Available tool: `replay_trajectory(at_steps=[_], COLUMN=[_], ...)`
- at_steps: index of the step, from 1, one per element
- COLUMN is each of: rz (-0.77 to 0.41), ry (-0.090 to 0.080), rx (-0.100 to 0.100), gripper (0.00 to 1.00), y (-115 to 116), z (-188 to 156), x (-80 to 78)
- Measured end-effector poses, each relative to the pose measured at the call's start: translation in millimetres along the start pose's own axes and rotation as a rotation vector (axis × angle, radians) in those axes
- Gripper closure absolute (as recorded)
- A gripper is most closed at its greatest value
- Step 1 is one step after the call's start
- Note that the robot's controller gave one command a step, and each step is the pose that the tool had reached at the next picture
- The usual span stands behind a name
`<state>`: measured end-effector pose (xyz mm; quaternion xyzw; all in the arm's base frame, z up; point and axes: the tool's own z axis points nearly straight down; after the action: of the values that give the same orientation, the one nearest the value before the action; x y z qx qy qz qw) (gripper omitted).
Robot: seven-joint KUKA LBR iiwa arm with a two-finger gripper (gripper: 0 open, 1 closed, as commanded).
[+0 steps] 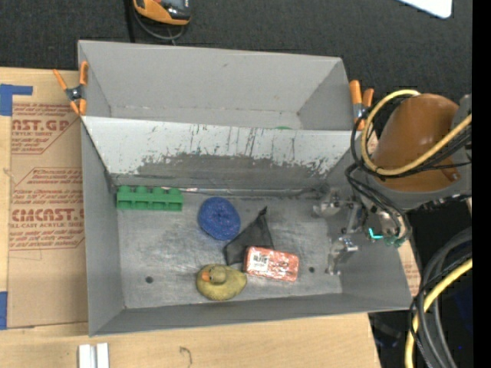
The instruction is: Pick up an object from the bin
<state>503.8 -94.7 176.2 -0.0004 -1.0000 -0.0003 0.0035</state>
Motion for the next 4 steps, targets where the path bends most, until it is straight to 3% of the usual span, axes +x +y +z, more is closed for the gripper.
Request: replay_trajectory(at_steps=[1, 2, 3, 4], rz=[-0.001, -0.07, -0.124, -0.026], ry=[-0.008, -0.013, 0.001, -0.009], rx=[0.001, 0.002, 0.0, 0.0], gripper=[0.0, 0.0, 0.0, 0.0], y=[0.4, 28.9, 50.5, 61.5], z=[-4.2, 47.0, 60.3, 55.2], x=[-1.9, 8.1, 17.8, 19.1])
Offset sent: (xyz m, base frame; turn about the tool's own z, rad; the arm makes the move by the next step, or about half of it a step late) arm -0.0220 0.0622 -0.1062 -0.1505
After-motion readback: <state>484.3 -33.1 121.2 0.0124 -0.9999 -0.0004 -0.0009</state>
